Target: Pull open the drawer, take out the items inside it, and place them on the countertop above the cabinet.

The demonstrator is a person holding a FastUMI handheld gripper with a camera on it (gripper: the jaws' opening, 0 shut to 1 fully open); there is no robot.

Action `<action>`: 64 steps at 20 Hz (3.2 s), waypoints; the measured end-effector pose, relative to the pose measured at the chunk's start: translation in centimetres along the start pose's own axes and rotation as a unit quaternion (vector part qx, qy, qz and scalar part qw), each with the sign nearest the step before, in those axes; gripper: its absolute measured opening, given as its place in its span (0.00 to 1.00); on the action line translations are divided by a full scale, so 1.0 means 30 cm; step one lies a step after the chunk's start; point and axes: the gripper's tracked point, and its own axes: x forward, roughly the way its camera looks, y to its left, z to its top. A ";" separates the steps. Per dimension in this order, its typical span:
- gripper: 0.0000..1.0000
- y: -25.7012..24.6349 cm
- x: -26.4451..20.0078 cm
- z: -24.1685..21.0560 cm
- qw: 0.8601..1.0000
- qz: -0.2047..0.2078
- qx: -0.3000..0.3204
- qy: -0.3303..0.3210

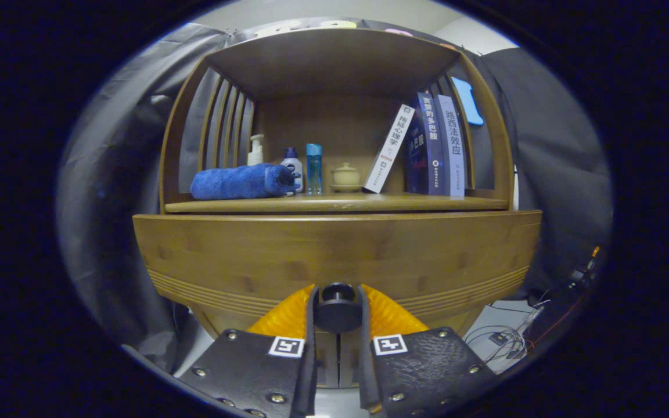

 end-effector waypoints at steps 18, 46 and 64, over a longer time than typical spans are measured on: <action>0.29 -0.052 -0.424 -0.078 1.000 -0.006 -0.010 0.019; 0.98 -0.060 -0.503 0.306 0.998 -0.036 -0.047 -0.013; 0.97 -0.076 -0.045 0.101 0.958 -0.005 -0.051 0.281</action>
